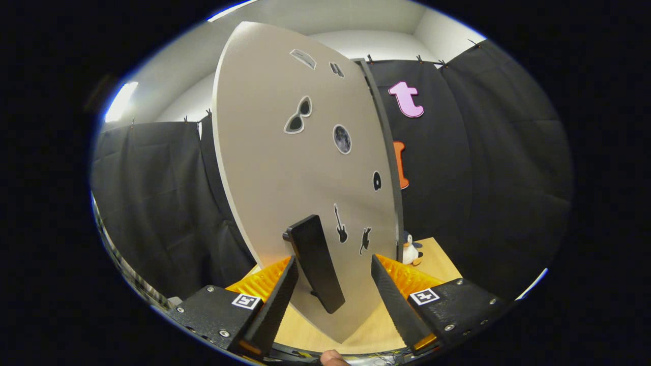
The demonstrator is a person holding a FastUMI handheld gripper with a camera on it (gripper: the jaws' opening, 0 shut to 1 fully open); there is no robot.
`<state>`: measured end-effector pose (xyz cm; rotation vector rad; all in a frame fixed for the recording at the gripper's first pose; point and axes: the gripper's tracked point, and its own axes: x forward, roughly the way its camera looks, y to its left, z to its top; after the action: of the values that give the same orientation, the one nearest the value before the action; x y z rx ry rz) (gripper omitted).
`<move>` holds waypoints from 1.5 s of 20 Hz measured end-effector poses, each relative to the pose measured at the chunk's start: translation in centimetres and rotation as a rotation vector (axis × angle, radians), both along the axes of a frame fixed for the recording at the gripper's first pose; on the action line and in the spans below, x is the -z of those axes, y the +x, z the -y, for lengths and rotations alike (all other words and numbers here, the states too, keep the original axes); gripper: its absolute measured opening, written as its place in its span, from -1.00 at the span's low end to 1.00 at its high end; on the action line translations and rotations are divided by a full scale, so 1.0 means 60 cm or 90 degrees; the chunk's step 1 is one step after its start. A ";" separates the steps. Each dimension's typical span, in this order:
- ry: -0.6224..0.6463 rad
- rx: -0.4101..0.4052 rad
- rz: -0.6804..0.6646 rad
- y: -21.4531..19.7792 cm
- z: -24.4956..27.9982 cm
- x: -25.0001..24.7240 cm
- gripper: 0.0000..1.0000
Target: Open the shoe cabinet door, grab the shoes and put them into the shoe cabinet, then close the shoe cabinet door.
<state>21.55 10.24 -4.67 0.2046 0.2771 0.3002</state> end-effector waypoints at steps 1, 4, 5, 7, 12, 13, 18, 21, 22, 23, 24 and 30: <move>-0.001 -0.001 -0.003 0.008 -0.024 0.000 0.82; -0.008 -0.012 -0.003 0.033 -0.100 0.006 0.83; -0.015 -0.012 -0.004 0.045 -0.120 0.008 0.84; -0.019 -0.006 0.008 0.076 -0.160 -0.003 0.84; -0.015 -0.012 0.009 0.137 -0.204 0.002 0.84; -0.020 -0.013 0.009 0.142 -0.209 0.000 0.84; -0.029 -0.008 0.014 0.171 -0.235 -0.005 0.83; -0.021 -0.002 0.015 0.195 -0.244 0.000 0.83; -0.020 0.000 0.015 0.202 -0.248 0.000 0.83; -0.020 0.002 0.017 0.204 -0.252 0.001 0.83; -0.022 0.006 0.019 0.209 -0.255 -0.001 0.83; -0.035 0.037 0.023 0.235 -0.268 -0.003 0.84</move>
<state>35.63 26.34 -4.50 0.1527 0.2431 0.2376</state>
